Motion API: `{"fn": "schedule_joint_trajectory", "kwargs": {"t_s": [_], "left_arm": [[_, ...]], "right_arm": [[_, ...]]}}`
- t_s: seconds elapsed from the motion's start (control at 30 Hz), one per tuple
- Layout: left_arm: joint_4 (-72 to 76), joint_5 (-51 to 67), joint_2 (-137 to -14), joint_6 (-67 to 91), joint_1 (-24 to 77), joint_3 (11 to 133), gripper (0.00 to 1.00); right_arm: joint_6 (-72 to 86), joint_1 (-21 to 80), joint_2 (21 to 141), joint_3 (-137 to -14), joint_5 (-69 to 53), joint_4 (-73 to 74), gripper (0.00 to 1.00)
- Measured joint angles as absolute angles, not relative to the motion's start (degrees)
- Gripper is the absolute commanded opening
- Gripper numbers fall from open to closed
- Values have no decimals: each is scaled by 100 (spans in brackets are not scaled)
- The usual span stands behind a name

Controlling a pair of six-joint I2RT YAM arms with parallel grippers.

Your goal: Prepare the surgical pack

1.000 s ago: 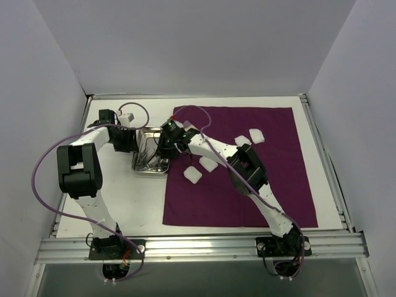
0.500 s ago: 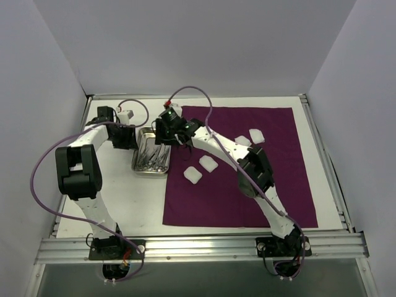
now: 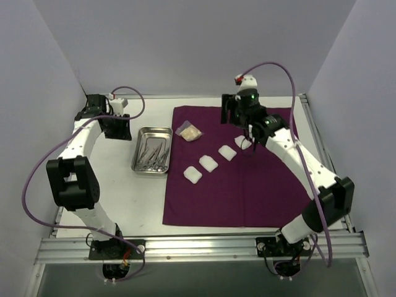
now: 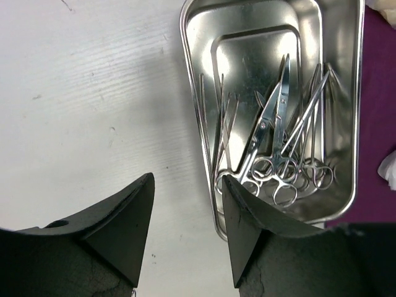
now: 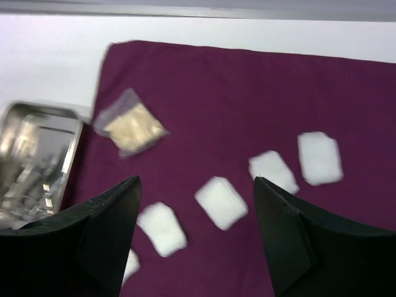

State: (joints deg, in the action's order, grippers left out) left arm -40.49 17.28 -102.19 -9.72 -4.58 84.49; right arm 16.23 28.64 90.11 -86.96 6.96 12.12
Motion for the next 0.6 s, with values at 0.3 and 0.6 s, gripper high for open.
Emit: {"fn": "schedule_joint_trajectory", "kwargs": {"t_s": [0.3,0.6], "left_arm": [[-4886,1343,-9362,-1085,-460,8468,61],[-5524,849,-7725,-1393,-460,7970,66]], "right_arm": [[648,3135,7210,-6709,1715,248,100],[626,3048,7417,-6053,-379,-200,69]]}}
